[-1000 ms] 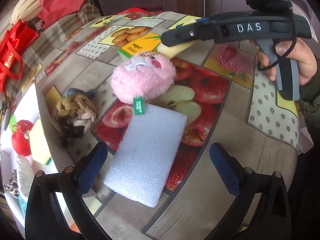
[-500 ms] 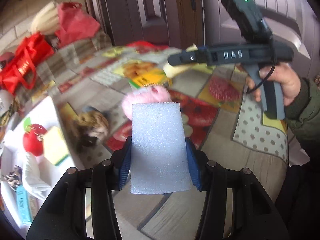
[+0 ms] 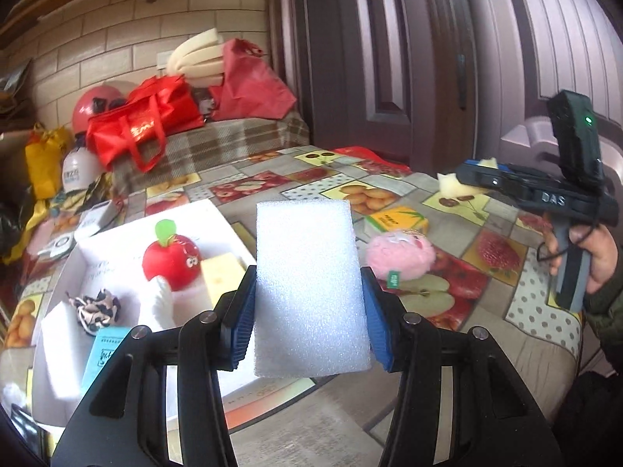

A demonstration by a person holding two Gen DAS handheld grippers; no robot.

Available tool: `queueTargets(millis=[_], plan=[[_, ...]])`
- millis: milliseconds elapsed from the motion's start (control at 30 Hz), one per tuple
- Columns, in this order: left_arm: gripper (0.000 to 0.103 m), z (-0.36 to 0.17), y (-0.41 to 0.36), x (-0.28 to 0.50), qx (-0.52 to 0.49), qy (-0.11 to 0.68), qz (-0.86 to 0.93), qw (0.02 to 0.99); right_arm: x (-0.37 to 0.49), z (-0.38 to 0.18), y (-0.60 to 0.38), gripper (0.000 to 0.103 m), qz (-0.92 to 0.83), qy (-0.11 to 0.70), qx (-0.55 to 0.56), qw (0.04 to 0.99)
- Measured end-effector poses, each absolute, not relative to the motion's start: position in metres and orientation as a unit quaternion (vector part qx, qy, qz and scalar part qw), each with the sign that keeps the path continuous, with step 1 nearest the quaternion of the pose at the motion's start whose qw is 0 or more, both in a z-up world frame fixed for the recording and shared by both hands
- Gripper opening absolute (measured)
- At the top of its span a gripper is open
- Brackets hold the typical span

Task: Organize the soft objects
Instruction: 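Carry the foam sheet and sponge over the white box with both tools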

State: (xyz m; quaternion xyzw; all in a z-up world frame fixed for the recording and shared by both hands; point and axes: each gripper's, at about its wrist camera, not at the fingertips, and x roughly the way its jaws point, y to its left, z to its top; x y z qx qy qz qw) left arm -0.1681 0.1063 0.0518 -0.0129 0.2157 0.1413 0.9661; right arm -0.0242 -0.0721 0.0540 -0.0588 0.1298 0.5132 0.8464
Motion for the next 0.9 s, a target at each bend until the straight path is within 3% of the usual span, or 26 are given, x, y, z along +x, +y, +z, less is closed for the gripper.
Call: queueTargets(millis=[900], plan=[[0.050,0.050,0.168,-0.216,-0.052,0.175,0.230,0.956,-0.074,0.046,-0.013,0.054,0.554,0.136,-0.102,0.815]])
